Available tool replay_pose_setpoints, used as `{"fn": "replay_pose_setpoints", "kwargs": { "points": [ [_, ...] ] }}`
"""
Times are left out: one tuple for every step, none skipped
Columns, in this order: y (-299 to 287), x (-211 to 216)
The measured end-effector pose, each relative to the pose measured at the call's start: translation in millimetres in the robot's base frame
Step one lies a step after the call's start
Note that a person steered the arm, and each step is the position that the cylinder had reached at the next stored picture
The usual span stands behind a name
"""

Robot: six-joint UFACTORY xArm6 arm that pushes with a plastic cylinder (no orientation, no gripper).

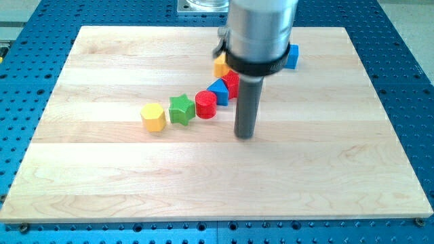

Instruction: Place your hand top to the green star

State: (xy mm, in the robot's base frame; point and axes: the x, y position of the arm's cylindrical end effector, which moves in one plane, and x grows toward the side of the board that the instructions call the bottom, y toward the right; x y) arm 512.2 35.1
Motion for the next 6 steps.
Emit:
{"fn": "replay_pose_setpoints", "kwargs": {
  "points": [
    [-107.8,75.0],
    [-269.1,81.3],
    [-340.0,13.2],
    [-331.8,-61.2],
    [-284.3,-120.9],
    [-197.8,-125.5]
  ]
}}
